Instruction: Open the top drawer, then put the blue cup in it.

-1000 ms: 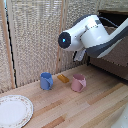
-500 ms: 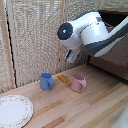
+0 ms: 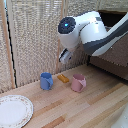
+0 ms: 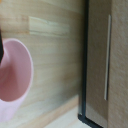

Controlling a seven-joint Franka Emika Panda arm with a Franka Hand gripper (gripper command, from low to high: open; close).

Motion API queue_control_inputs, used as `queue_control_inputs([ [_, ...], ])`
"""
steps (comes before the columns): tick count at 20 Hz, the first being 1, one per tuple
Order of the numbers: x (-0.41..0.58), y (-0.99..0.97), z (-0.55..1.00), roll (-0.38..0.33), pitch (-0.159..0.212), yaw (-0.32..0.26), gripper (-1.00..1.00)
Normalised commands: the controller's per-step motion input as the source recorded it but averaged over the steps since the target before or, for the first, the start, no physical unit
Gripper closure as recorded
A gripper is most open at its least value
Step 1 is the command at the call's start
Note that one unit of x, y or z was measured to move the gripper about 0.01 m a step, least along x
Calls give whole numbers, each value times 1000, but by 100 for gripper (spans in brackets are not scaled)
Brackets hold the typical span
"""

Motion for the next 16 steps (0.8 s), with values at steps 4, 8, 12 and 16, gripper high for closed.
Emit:
queue_control_inputs([
  [4, 699, 349, 229, 220, 119, -93, -100],
  [8, 699, 321, 269, 205, 126, -96, -100],
  [12, 568, 239, 303, 183, 216, -83, -100],
  [16, 403, 136, 164, 144, 327, -73, -100],
])
